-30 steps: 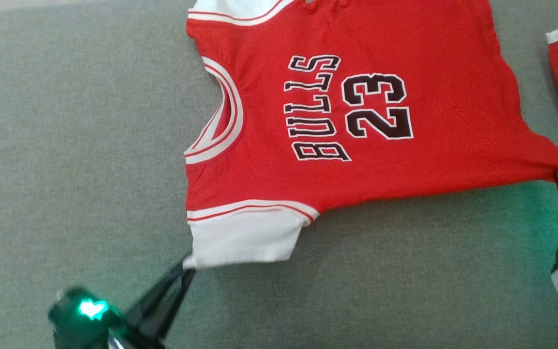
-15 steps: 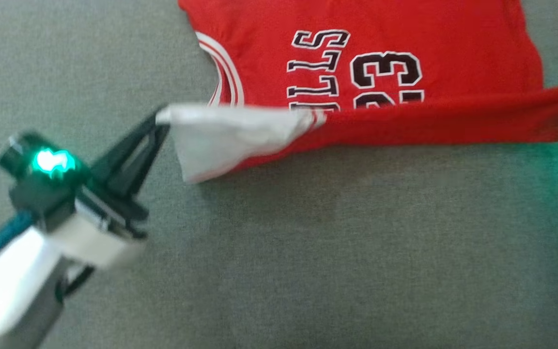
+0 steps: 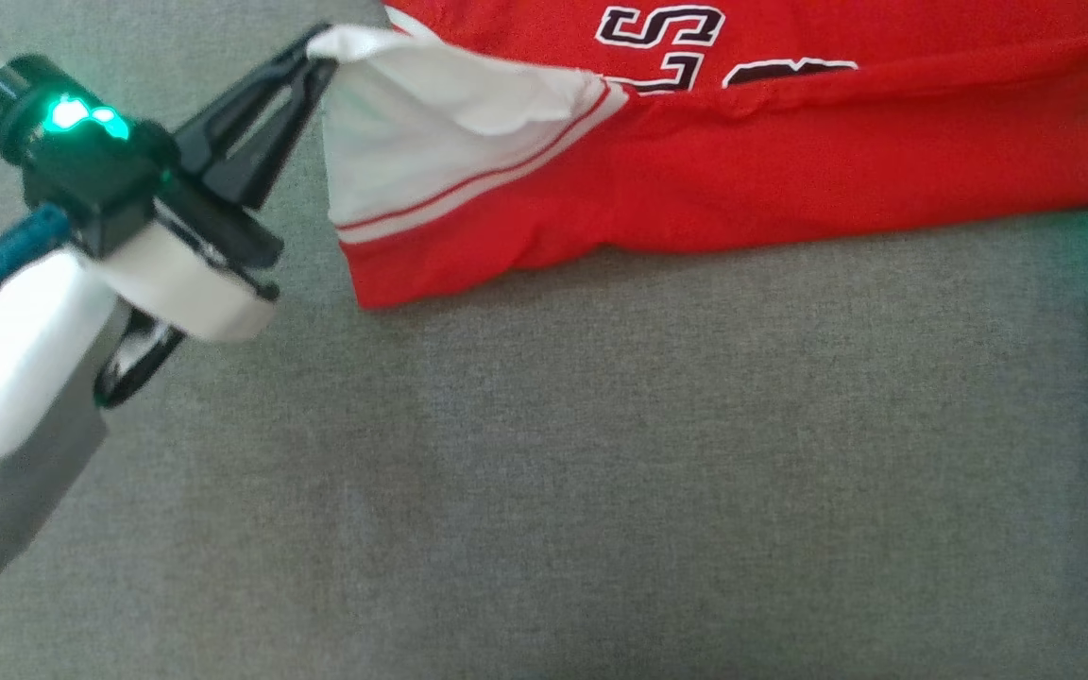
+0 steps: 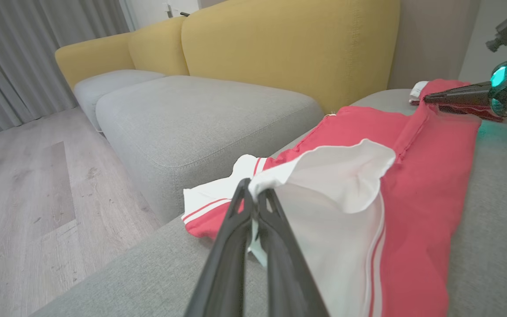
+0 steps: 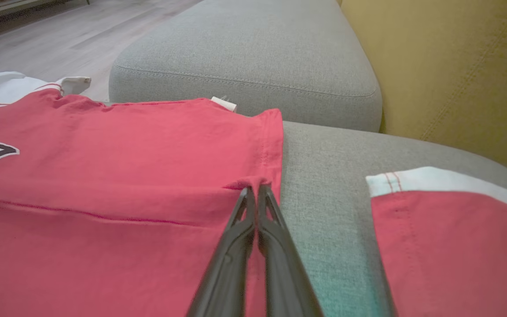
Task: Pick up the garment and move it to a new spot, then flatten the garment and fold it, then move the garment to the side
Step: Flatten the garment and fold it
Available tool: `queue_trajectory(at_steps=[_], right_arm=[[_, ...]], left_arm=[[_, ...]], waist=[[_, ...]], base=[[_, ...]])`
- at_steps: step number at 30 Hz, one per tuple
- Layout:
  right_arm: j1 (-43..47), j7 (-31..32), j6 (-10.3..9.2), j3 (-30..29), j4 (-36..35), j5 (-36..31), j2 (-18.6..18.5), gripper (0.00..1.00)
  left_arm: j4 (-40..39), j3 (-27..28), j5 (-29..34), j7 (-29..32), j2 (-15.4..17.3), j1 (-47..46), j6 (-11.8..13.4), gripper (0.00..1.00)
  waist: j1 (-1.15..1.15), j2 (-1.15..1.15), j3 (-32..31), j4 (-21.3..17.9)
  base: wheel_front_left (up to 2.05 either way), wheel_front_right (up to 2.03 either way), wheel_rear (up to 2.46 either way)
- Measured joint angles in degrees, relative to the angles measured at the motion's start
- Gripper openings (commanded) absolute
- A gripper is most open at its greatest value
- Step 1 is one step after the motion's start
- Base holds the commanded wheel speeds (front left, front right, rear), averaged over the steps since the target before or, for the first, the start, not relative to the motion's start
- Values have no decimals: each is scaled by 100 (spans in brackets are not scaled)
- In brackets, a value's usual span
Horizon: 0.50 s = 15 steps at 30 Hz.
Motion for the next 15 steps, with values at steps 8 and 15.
queue_trajectory(at_steps=[8, 15], right_arm=[[-222, -697, 0, 175, 466, -208, 51, 100], [-13, -998, 0, 222, 641, -172, 208, 100]], left_arm=[[582, 325, -298, -257, -416, -78, 132, 100], [120, 938, -799, -280, -901, 1373, 835, 100]], waist=[[0, 0, -81, -22], [-2, 0, -312, -53]], base=[[0, 0, 0], [0, 0, 0]])
